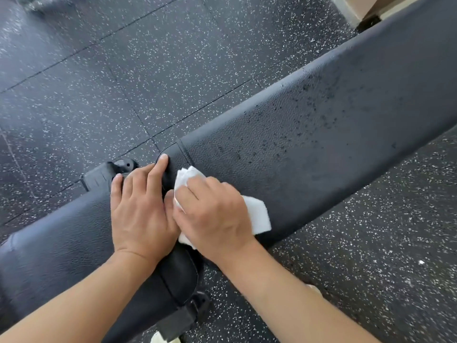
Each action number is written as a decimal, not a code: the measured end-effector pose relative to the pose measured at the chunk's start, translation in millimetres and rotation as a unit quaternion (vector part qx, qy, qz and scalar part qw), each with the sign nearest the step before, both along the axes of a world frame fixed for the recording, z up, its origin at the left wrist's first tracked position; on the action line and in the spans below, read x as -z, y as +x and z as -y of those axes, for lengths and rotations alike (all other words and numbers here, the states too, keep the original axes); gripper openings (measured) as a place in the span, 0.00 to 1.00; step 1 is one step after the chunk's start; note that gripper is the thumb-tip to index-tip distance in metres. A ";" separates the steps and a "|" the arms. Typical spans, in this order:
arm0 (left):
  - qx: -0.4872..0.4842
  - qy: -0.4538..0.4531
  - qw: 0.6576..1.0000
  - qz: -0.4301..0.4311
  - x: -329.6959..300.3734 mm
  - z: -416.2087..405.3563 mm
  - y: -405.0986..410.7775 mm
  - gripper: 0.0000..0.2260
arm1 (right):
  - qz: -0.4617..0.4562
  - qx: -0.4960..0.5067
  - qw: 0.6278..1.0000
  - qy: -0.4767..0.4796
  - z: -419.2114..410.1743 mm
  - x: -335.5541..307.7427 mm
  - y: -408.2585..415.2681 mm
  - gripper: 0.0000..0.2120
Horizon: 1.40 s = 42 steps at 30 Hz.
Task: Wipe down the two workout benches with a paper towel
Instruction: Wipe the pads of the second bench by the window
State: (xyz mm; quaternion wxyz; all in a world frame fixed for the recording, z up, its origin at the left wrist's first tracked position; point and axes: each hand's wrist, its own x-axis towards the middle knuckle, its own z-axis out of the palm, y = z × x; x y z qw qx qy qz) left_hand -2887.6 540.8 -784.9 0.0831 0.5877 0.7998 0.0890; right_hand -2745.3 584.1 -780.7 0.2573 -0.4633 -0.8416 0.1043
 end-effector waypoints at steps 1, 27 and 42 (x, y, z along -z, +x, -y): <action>-0.001 0.001 1.000 0.001 0.5 0.1 -0.1 0.29 | -0.012 -0.002 1.000 -0.010 1.7 0.6 -5.9 0.10; 0.012 -0.015 1.000 -0.024 -4.1 -2.9 0.2 0.29 | 0.025 -0.150 0.988 -0.036 -75.4 -10.5 -8.9 0.06; 0.015 0.001 1.000 -0.022 -3.7 -1.3 0.7 0.30 | 0.058 0.003 0.998 -0.007 -161.4 -7.9 39.3 0.11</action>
